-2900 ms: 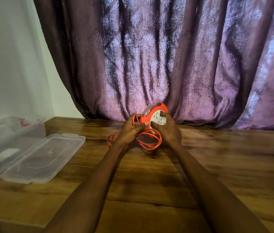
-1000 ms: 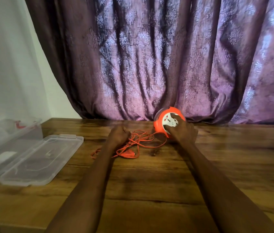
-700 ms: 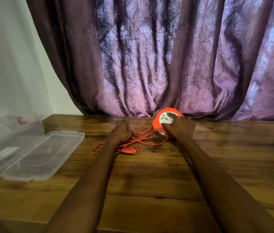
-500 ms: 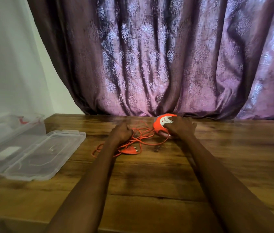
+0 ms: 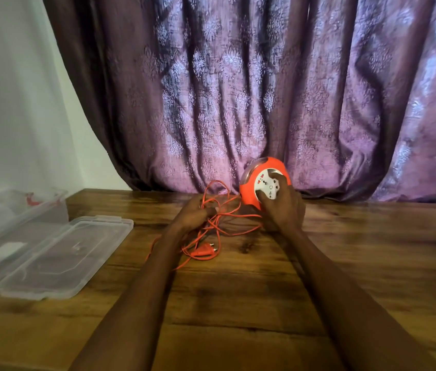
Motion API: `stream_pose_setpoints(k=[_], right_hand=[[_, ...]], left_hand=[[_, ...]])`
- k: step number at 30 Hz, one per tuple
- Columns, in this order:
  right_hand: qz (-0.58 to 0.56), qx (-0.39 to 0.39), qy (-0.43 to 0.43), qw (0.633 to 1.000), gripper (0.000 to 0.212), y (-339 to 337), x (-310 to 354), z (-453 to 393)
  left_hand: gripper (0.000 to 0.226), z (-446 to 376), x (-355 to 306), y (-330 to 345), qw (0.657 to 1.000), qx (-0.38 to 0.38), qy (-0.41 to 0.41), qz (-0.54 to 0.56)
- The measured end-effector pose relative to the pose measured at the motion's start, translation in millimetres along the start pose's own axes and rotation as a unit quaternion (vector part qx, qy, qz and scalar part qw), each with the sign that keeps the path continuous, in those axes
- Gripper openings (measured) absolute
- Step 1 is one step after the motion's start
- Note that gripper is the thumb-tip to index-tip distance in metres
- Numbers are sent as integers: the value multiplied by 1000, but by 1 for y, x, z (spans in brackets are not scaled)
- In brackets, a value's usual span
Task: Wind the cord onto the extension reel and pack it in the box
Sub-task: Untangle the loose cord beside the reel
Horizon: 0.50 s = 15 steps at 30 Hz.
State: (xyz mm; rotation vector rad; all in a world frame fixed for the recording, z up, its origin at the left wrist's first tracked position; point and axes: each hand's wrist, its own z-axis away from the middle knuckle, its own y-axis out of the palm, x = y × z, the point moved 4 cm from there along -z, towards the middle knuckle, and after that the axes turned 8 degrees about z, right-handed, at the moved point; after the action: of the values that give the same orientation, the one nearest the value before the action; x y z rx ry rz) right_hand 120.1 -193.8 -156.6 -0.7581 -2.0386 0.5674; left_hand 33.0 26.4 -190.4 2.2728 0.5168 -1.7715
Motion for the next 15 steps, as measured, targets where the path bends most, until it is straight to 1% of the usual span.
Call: stream_pose_setpoints(k=[2, 4, 7, 10, 13, 15], right_hand=[[-5, -3, 2, 1000, 61, -3, 3, 0], [-9, -3, -1, 1000, 60, -5, 4, 2], [-5, -6, -7, 1000, 59, -5, 3, 3], [8, -6, 0, 1000, 61, -6, 1, -1], [71, 0, -14, 997, 63, -8, 3, -6], [113, 4, -24, 993, 61, -11, 4, -10]], left_hand=[[20, -4, 1, -1, 1000, -15, 8, -16], [13, -9, 5, -6, 996, -51, 15, -71], [14, -16, 8, -15, 984, -92, 18, -151], [12, -17, 6, -15, 985, -83, 16, -151], [13, -18, 3, -18, 982, -36, 12, -184], [11, -17, -2, -20, 976, -26, 30, -216]])
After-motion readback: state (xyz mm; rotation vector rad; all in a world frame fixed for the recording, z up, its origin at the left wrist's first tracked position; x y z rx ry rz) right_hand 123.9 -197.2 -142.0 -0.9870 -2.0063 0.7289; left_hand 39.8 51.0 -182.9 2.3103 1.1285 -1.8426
